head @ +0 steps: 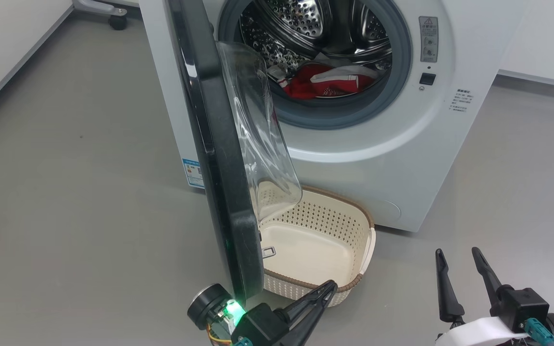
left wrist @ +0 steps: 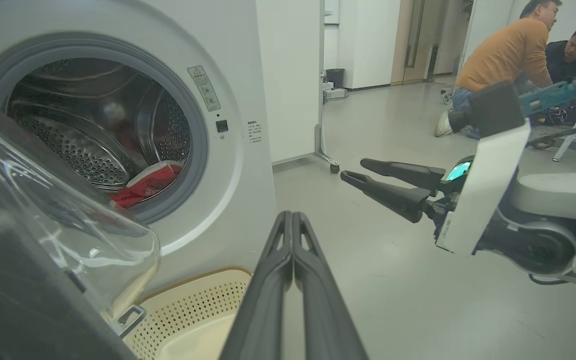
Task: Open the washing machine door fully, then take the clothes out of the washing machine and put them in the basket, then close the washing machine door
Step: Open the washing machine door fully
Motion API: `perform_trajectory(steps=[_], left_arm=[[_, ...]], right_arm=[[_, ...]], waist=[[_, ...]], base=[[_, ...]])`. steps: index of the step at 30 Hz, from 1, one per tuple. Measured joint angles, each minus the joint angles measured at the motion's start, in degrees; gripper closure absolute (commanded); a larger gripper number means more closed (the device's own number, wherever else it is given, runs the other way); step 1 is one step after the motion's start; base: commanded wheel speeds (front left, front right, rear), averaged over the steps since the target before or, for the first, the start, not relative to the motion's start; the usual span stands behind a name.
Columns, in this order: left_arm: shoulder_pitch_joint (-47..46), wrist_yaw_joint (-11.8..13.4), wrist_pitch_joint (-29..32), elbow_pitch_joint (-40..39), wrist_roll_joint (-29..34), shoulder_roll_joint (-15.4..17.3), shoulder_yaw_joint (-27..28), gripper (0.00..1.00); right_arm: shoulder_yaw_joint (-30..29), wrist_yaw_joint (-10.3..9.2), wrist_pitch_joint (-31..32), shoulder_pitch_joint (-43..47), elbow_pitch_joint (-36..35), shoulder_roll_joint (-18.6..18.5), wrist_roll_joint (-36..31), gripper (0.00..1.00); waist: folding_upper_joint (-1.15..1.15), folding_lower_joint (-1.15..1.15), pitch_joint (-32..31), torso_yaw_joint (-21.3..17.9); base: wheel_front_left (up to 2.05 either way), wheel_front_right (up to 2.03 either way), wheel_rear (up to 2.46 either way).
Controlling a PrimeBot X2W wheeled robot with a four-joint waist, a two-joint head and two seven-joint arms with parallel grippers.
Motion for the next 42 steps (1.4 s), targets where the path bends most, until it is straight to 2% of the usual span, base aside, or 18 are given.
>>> perform_trajectory(steps=[6,21,29,42], left_arm=[[0.36,0.19,1.64,2.57,0.98,0.84,1.76,1.00],[-0.25,4.56,1.42,6.70,2.66,0.86,7.02,1.00],[-0.79,6.06,0.63,8.33,2.67,0.79,8.80,1.00],[-0.98,7.16,-0.85,9.18,2.66,0.47,9.53,1.00]], right_arm=[[-0.11,0.35,0.01,-0.01,0.00,0.23,-0.30,0.00],[-0.43,0.86,0.00,-0.05,0.10,0.43,-1.02,0.00],[-0.73,1.26,0.00,-0.08,0.27,0.62,-1.18,0.00],[-1.89,1.33,0.01,-0.11,0.24,0.79,-1.51,0.00]], waist=[[0.00,0.00,0.64,-0.38],[0.00,0.00,1.49,-1.12],[0.00,0.00,1.86,-1.26],[0.00,0.00,2.19,-0.57]], base=[[0.00,0.00,0.00],[0.00,0.00,0.00],[0.00,0.00,0.00],[0.00,0.00,0.00]])
